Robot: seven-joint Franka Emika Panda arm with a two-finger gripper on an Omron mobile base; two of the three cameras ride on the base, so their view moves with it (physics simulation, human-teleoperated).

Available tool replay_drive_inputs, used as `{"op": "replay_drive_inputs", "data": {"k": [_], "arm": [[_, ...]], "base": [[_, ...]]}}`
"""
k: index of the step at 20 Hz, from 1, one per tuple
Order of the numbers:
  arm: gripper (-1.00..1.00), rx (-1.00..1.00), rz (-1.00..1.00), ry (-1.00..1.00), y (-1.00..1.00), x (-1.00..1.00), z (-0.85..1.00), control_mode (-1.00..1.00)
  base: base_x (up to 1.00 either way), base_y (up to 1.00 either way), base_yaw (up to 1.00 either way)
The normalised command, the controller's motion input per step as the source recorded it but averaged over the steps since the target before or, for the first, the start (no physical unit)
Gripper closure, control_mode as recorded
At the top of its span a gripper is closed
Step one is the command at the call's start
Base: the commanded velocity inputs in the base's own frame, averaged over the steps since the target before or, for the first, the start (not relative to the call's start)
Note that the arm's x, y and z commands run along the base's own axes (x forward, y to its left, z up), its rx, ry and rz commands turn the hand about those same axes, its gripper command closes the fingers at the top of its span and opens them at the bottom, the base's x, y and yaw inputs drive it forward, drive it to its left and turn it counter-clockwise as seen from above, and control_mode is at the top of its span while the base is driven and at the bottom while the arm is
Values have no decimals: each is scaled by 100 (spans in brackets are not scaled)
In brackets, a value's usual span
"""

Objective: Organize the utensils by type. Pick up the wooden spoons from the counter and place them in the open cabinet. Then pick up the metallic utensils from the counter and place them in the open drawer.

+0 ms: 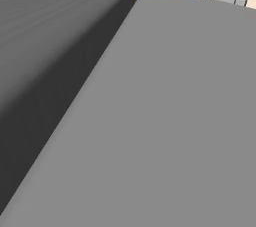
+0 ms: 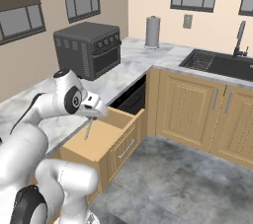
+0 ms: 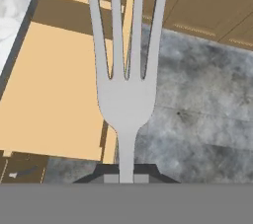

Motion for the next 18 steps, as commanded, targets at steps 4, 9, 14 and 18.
{"op": "replay_drive_inputs", "data": {"k": [4, 9, 14, 18], "arm": [[100, 0, 0, 2, 0, 40, -59, -100], [100, 5, -1, 2, -3, 36, -57, -100], [100, 7, -3, 0, -9, 26, -66, -100], [100, 1, -2, 2, 0, 33, -47, -100]], "base": [[0, 0, 0], [0, 0, 0], [0, 0, 0], [0, 0, 0]]}}
